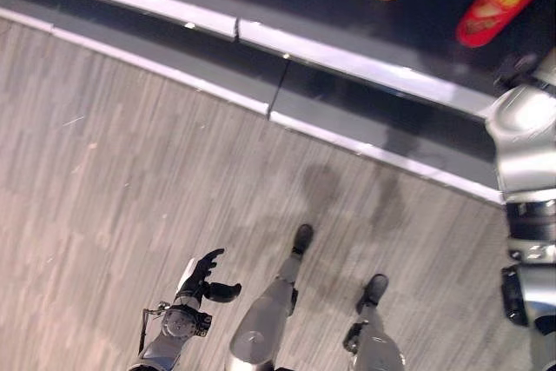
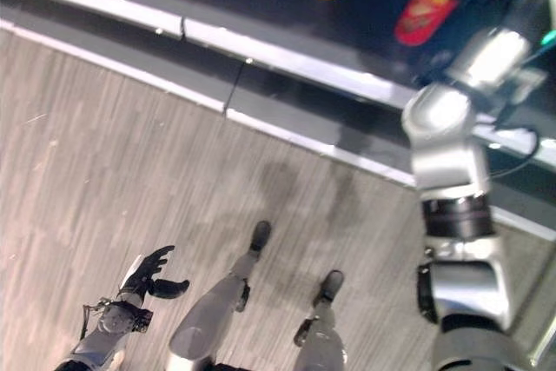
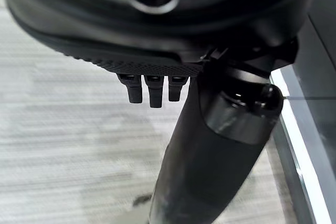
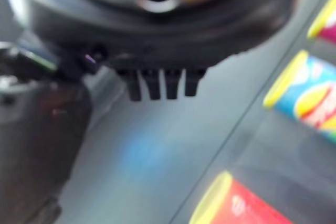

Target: Put the goods on the table back onto the shelves and tidy them up.

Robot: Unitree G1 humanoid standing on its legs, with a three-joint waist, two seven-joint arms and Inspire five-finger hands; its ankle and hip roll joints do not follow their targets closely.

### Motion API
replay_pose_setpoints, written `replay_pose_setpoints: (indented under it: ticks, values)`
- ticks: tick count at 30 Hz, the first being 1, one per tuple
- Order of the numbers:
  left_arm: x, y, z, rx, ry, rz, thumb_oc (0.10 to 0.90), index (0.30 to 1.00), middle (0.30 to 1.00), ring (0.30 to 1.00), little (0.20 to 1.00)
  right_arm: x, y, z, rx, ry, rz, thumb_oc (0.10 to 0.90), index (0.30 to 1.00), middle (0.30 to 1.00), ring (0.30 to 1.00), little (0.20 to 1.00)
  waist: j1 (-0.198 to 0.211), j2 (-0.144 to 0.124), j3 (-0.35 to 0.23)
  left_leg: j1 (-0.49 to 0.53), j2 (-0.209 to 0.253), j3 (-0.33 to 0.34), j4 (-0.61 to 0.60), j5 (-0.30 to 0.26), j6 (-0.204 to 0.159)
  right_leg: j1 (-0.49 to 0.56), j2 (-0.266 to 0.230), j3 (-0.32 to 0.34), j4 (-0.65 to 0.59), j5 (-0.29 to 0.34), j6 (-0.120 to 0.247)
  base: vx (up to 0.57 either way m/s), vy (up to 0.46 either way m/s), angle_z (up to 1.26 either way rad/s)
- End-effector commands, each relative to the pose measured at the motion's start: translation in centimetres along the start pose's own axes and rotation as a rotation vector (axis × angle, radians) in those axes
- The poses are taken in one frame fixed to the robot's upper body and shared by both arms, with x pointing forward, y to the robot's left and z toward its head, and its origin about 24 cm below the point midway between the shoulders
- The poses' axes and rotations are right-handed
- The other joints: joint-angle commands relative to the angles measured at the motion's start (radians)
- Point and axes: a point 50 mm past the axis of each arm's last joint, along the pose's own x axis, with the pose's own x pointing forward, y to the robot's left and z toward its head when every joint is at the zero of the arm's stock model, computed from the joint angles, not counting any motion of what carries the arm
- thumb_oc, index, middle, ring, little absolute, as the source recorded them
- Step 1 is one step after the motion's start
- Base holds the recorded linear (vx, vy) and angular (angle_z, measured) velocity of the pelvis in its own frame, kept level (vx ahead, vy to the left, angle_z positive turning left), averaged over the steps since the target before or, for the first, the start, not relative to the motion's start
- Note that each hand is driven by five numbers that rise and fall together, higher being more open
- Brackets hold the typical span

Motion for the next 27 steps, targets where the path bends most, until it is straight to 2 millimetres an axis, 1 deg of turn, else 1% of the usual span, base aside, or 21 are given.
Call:
replay_pose_setpoints:
  ticks: [1, 2, 3, 4, 6, 7, 8, 10, 11, 12, 13, 14, 15, 17, 18, 19, 20, 21, 24, 27]
  values:
    - [-1.6, 1.9, -4.4, 0.069, 0.159, 0.039, 0.8, 0.9, 0.9, 0.9, 0.9, -3.0, -0.4, 1.1, 0.355, -0.007, 0.232, 0.8, 0.9, 0.9, 0.9, 0.9, 0.006, -0.031, -0.127, 0.047, 0.087, -0.004, 0.018, -0.121, -0.076, 0.03, -0.06, 0.011, 0.03, 0.004, 0.045, 0.03, -0.009, -0.09]
    - [-1.7, 2.2, -4.9, 0.061, 0.186, 0.047, 0.8, 0.9, 0.9, 0.9, 0.9, -5.1, 0.0, 0.3, 0.447, 0.072, 0.333, 0.8, 0.9, 0.9, 0.9, 0.9, -0.009, -0.044, -0.134, 0.064, 0.093, 0.007, 0.018, -0.129, -0.077, 0.04, -0.055, 0.016, 0.029, 0.002, 0.044, 0.01, 0.004, -0.15]
    - [-1.7, 2.2, -5.0, 0.063, 0.187, 0.047, 0.8, 0.9, 0.9, 0.9, 0.9, -5.2, 0.0, 0.3, 0.448, 0.074, 0.334, 0.8, 0.9, 0.9, 0.9, 0.9, -0.009, -0.045, -0.136, 0.061, 0.091, 0.006, 0.016, -0.123, -0.075, 0.038, -0.057, 0.015, 0.026, 0.007, 0.045, 0.06, -0.005, -0.27]
    - [-2.2, 3.0, -6.1, 0.058, 0.235, 0.05, 0.8, 0.9, 0.9, 0.9, 0.9, -8.3, -0.4, -1.2, 0.529, 0.185, 0.521, 0.8, 0.9, 0.9, 0.9, 0.9, -0.032, -0.064, -0.158, 0.086, 0.101, 0.022, 0.011, -0.126, -0.078, 0.053, -0.053, 0.014, 0.02, 0.012, 0.045, 0.06, 0.003, -0.39]
    - [-2.8, 3.5, -7.5, 0.058, 0.289, 0.051, 0.8, 0.9, 0.9, 0.9, 0.9, -12.7, -1.1, -2.7, 0.671, 0.368, 0.686, 0.8, 0.9, 0.9, 0.9, 0.9, -0.06, -0.082, -0.188, 0.117, 0.107, 0.043, 0.002, -0.129, -0.081, 0.069, -0.05, 0.016, 0.014, 0.018, 0.047, 0.12, 0.024, -0.26]
    - [-3.3, 3.9, -8.5, 0.046, 0.33, 0.047, 0.8, 0.9, 0.9, 0.9, 0.9, -18.3, -2.9, -5.5, 0.64, 0.597, 0.889, 0.8, 0.9, 0.9, 0.9, 0.9, -0.095, -0.094, -0.226, 0.161, 0.119, 0.074, 0.002, -0.141, -0.088, 0.093, -0.051, 0.015, 0.014, 0.021, 0.05, 0.11, 0.049, -0.13]
    - [-3.4, 3.9, -8.6, 0.047, 0.331, 0.046, 0.8, 0.9, 0.9, 0.9, 0.9, -18.3, -2.9, -5.5, 0.639, 0.599, 0.89, 0.8, 0.9, 0.9, 0.9, 0.9, -0.095, -0.094, -0.226, 0.162, 0.12, 0.074, 0.002, -0.142, -0.088, 0.094, -0.051, 0.016, 0.014, 0.021, 0.05, 0.1, 0.049, -0.2]
    - [-3.6, 4.0, -8.9, 0.028, 0.342, 0.05, 0.8, 0.9, 0.9, 0.9, 0.9, -21.3, -4.5, -7.3, 0.526, 0.722, 0.989, 0.8, 0.9, 0.9, 0.9, 0.9, -0.113, -0.099, -0.25, 0.191, 0.126, 0.09, 0.002, -0.15, -0.091, 0.11, -0.052, 0.015, 0.016, 0.021, 0.051, 0.07, 0.011, -0.25]
    - [-3.6, 3.9, -9.0, 0.013, 0.341, 0.047, 0.8, 0.9, 0.9, 0.9, 0.9, -24.3, -6.3, -8.9, 0.438, 0.855, 1.067, 0.8, 0.9, 0.9, 0.9, 0.9, -0.128, -0.101, -0.274, 0.218, 0.131, 0.108, 0.002, -0.159, -0.094, 0.124, -0.052, 0.02, 0.017, 0.022, 0.053, 0.11, 0.003, -0.47]
    - [-3.5, 3.6, -8.7, 0.01, 0.324, 0.037, 0.8, 0.9, 0.9, 0.9, 0.9, -27.3, -8.1, -10.6, 0.296, 0.976, 1.13, 0.8, 0.9, 0.9, 0.9, 0.9, -0.139, -0.103, -0.292, 0.242, 0.136, 0.12, 0.002, -0.167, -0.095, 0.134, -0.052, 0.028, 0.021, 0.02, 0.053, 0.11, -0.009, -0.42]
    - [-3.4, 3.5, -8.5, 0.012, 0.315, 0.029, 0.8, 0.9, 0.9, 0.9, 0.9, -28.8, -9.1, -11.5, 0.211, 1.038, 1.153, 0.8, 0.9, 0.9, 0.9, 0.9, -0.143, -0.103, -0.3, 0.252, 0.138, 0.124, 0.002, -0.171, -0.097, 0.139, -0.051, 0.032, 0.023, 0.018, 0.053, 0.06, -0.015, -0.39]
    - [-3.4, 3.5, -8.6, 0.013, 0.315, 0.029, 0.8, 0.9, 0.9, 0.9, 0.9, -28.8, -9.0, -11.5, 0.211, 1.038, 1.154, 0.8, 0.9, 0.9, 0.9, 0.9, -0.142, -0.103, -0.299, 0.254, 0.139, 0.124, 0.002, -0.172, -0.097, 0.14, -0.051, 0.033, 0.023, 0.017, 0.053, 0.04, -0.009, -0.23]
    - [-3.2, 3.3, -8.2, 0.007, 0.3, 0.02, 0.8, 0.9, 0.9, 0.9, 0.9, -30.3, -9.7, -12.2, 0.164, 1.107, 1.162, 0.8, 0.9, 0.9, 0.9, 0.9, -0.147, -0.102, -0.307, 0.263, 0.14, 0.129, 0.002, -0.175, -0.096, 0.144, -0.051, 0.035, 0.025, 0.016, 0.052, 0.04, -0.002, -0.23]
    - [-3.1, 3.2, -7.8, -0.002, 0.28, 0.015, 0.8, 0.9, 0.9, 0.9, 0.9, -32.3, -10.8, -13.3, 0.067, 1.195, 1.178, 0.8, 0.9, 0.9, 0.9, 0.9, -0.151, -0.101, -0.314, 0.281, 0.144, 0.137, 0.002, -0.181, -0.096, 0.152, -0.049, 0.042, 0.028, 0.012, 0.05, 0.05, -0.017, -0.12]
    - [-3.0, 3.1, -7.6, -0.005, 0.272, 0.012, 0.8, 0.9, 0.9, 0.9, 0.9, -33.6, -11.4, -13.7, 0.044, 1.265, 1.166, 0.8, 0.9, 0.9, 0.9, 0.9, -0.154, -0.1, -0.317, 0.287, 0.145, 0.139, 0.002, -0.182, -0.095, 0.151, -0.048, 0.047, 0.03, 0.011, 0.049, 0.04, -0.039, -0.16]
    - [-2.8, 2.9, -7.4, -0.002, 0.264, 0.001, 0.8, 0.9, 0.9, 0.9, 0.9, -35.5, -12.3, -14.2, -0.02, 1.352, 1.17, 0.8, 0.9, 0.9, 0.9, 0.9, -0.158, -0.1, -0.32, 0.3, 0.148, 0.147, 0.002, -0.186, -0.095, 0.154, -0.046, 0.055, 0.03, 0.009, 0.048, 0.02, -0.027, -0.18]
    - [-2.8, 2.9, -7.4, -0.002, 0.264, 0.001, 0.8, 0.9, 0.9, 0.9, 0.9, -35.5, -12.3, -14.2, -0.02, 1.352, 1.17, 0.8, 0.9, 0.9, 0.9, 0.9, -0.157, -0.101, -0.319, 0.3, 0.148, 0.147, 0.002, -0.186, -0.095, 0.154, -0.045, 0.055, 0.03, 0.009, 0.048, 0.04, -0.032, -0.12]
    - [-2.5, 2.5, -7.1, -0.004, 0.257, -0.011, 0.8, 0.9, 0.9, 0.9, 0.9, -37.1, -13.2, -14.7, -0.068, 1.44, 1.153, 0.8, 0.9, 0.9, 0.9, 0.9, -0.162, -0.099, -0.322, 0.309, 0.151, 0.154, 0.002, -0.188, -0.094, 0.157, -0.043, 0.062, 0.03, 0.007, 0.046, 0.03, -0.022, -0.1]
    - [-2.5, 2.0, -7.2, -0.043, 0.265, -0.019, 0.8, 0.9, 0.9, 0.9, 0.9, -39.3, -14.4, -14.9, -0.126, 1.555, 1.126, 0.8, 0.9, 0.9, 0.9, 0.9, -0.165, -0.098, -0.322, 0.322, 0.153, 0.155, 0.002, -0.193, -0.093, 0.161, -0.039, 0.069, 0.033, 0.002, 0.042, 0.04, -0.028, -0.1]
    - [-2.5, 1.5, -7.4, -0.106, 0.287, -0.022, 0.8, 0.9, 0.9, 0.9, 0.9, -40.5, -15.2, -15.0, -0.181, 1.625, 1.111, 0.8, 0.9, 0.9, 0.9, 0.9, -0.167, -0.095, -0.316, 0.325, 0.156, 0.151, 0.002, -0.192, -0.091, 0.162, -0.033, 0.073, 0.041, -0.005, 0.036, 0.01, -0.02, -0.01]
